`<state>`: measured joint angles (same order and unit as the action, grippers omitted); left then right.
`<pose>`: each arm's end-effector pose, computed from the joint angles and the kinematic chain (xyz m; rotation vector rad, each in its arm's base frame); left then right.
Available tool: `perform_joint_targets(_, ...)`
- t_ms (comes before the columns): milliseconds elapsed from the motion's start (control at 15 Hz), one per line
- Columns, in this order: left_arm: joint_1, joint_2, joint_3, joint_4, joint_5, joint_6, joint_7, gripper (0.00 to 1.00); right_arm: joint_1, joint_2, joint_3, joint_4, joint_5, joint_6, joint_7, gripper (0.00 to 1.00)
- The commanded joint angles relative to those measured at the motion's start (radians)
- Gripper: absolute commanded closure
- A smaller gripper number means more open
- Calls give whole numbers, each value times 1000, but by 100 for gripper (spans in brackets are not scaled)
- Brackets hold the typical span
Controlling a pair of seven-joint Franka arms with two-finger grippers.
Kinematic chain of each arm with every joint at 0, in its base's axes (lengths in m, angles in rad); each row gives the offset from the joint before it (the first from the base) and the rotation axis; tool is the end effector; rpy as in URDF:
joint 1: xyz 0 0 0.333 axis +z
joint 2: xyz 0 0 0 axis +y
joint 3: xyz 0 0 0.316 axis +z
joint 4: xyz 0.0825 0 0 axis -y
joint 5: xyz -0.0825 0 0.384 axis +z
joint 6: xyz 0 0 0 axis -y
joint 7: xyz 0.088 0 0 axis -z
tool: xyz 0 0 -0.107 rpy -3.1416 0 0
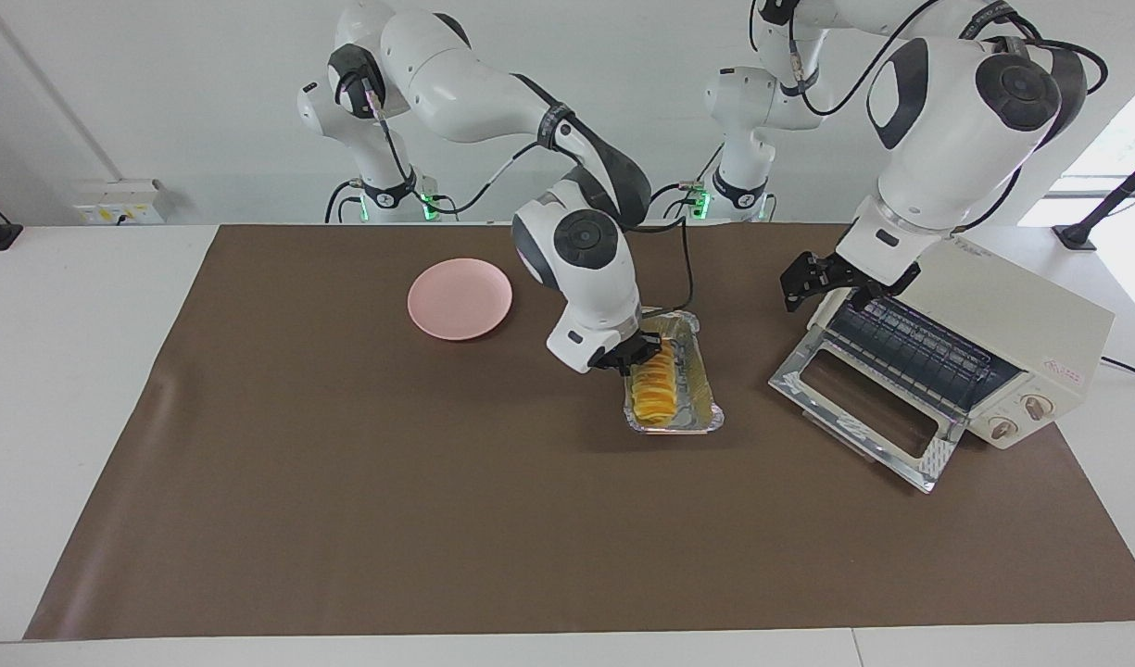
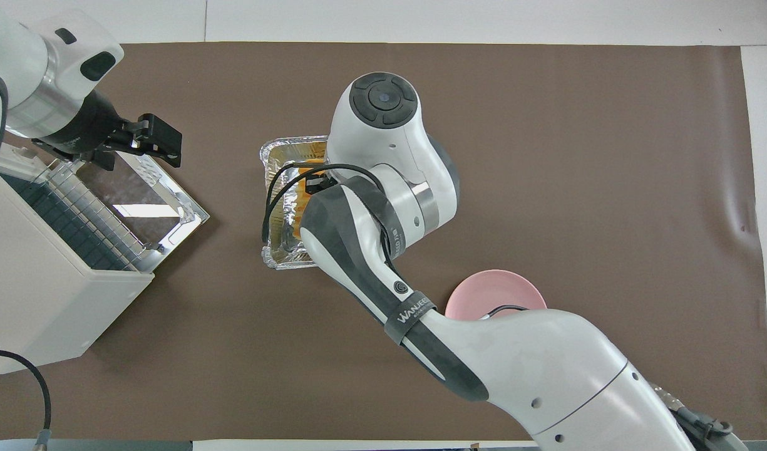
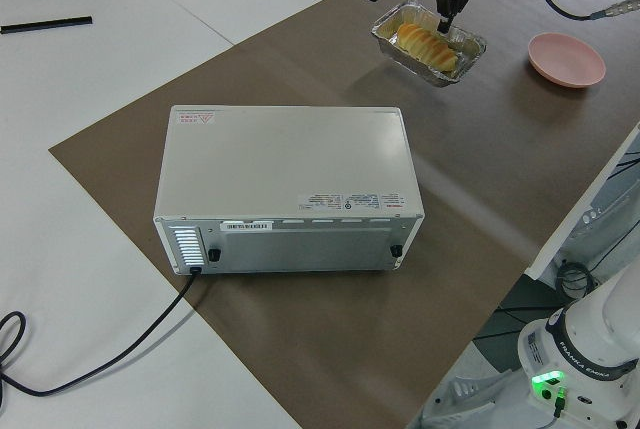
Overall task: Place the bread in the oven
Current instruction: 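Grasp the foil tray rim with the right gripper and lift it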
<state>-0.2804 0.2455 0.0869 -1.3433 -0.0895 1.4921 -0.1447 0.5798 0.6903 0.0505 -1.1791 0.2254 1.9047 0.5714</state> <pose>0.6044 -0.1358 0.5808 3.0850 -0.0820 -0.1637 0.6013 0.4457 0.3889 -2.9137 0.0345 0.1602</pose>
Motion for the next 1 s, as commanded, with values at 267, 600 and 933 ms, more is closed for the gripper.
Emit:
perform_joint_targets(267,0,5,7,15,-16,-18,-12,0,3,5,-3,-103,29,122,47,100)
perform_joint_targets(600,0,5,5,15,-16,-15,-12,0,25,5,-3,-169,25,205,47,100)
perform_joint_targets(933,-3,1,7,0,-16,10,-12,0,23,0,-3,-163,23,189,48,0)
